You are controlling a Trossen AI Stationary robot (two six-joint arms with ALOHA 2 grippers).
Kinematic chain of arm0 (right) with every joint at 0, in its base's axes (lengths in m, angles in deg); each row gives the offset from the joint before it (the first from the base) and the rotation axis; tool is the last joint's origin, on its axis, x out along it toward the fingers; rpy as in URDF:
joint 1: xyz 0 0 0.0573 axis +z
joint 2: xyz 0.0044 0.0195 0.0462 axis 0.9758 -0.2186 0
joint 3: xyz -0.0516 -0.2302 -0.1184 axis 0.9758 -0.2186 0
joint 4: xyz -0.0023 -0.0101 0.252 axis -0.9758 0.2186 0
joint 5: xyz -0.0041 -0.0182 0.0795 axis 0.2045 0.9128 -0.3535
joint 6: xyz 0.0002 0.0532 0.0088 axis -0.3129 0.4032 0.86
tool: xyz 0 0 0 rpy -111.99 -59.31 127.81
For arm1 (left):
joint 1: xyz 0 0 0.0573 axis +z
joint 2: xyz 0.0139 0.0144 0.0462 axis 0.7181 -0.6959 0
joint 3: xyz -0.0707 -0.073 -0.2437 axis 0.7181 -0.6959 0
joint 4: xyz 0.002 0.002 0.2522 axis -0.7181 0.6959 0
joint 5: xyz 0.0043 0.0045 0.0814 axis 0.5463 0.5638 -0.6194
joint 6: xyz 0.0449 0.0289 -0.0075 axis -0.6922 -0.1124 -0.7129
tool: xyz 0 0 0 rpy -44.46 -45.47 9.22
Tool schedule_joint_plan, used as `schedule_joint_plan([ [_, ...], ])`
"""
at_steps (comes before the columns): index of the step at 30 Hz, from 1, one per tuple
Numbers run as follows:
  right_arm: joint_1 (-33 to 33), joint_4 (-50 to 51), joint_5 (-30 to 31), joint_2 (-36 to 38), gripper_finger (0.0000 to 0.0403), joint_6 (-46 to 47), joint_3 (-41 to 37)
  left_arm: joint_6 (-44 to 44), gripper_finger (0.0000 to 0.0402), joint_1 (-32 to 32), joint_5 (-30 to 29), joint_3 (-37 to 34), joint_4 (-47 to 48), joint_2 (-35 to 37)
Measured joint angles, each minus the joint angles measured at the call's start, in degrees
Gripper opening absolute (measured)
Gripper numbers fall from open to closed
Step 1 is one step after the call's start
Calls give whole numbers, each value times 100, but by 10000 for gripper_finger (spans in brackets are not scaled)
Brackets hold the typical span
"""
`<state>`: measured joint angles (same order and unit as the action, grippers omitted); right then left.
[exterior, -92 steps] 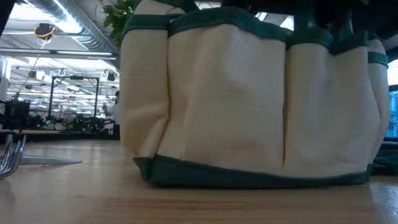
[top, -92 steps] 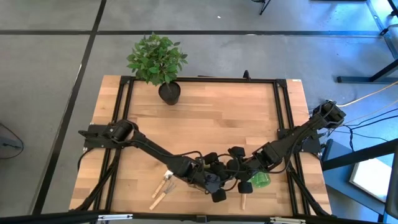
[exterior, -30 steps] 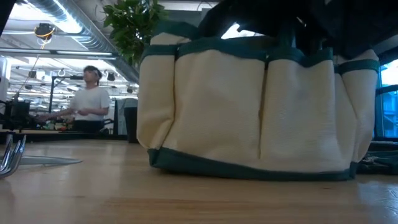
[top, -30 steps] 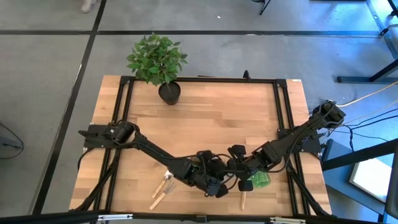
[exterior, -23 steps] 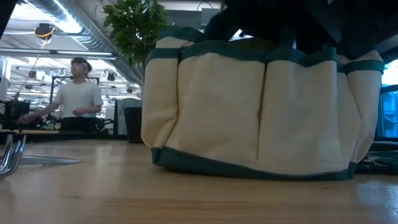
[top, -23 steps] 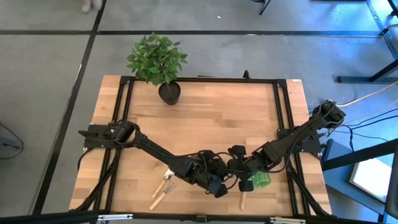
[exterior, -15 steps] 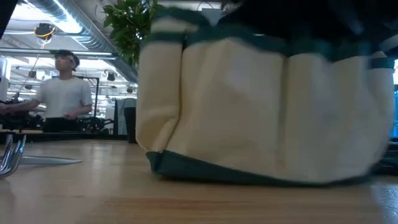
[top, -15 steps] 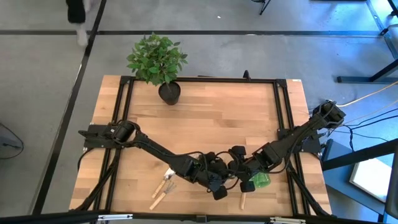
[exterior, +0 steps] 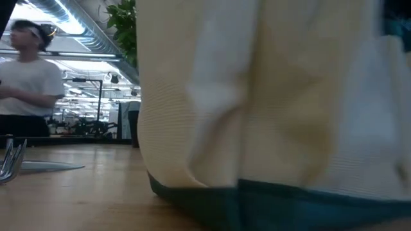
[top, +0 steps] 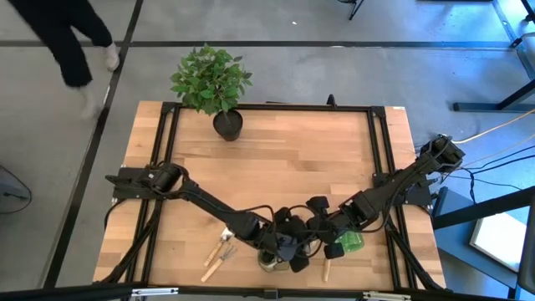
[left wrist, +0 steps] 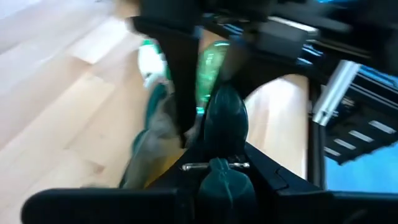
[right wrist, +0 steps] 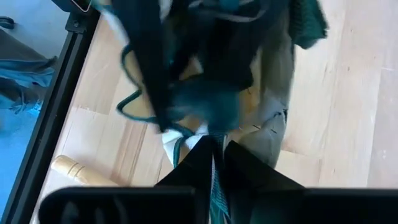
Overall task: Pick & Place Garden tools in Gardening bag
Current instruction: Put the top green shear scissors into the brown gardening bag
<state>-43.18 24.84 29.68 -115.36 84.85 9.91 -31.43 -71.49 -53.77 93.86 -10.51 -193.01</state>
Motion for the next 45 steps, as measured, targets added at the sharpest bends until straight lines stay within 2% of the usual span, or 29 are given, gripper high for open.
schedule_joint_plan([
  [7,-2,-4,-32,0,39,102,0,692,62,-74,-478,22,779,34],
  [11,-2,-6,-34,0,39,109,0,633,62,-142,-681,22,750,34],
  [14,-2,-3,-52,0,40,109,0,107,62,-223,-1078,9,512,50],
  [16,0,-2,-73,0,40,109,0,-1,62,-200,-1134,9,389,75],
  [24,2,-2,-73,0,40,107,0,-333,62,34,-606,9,299,84],
  [32,2,-1,-26,0,40,105,0,-536,62,135,-391,9,236,50],
  [39,10,48,-42,0,40,96,-2,-922,62,204,119,11,-180,-93],
  [41,10,68,-50,0,40,94,-2,-940,62,211,82,11,-210,-95],
  [45,0,146,-8,2,40,94,-2,-1208,62,175,-406,3,-389,-20],
])
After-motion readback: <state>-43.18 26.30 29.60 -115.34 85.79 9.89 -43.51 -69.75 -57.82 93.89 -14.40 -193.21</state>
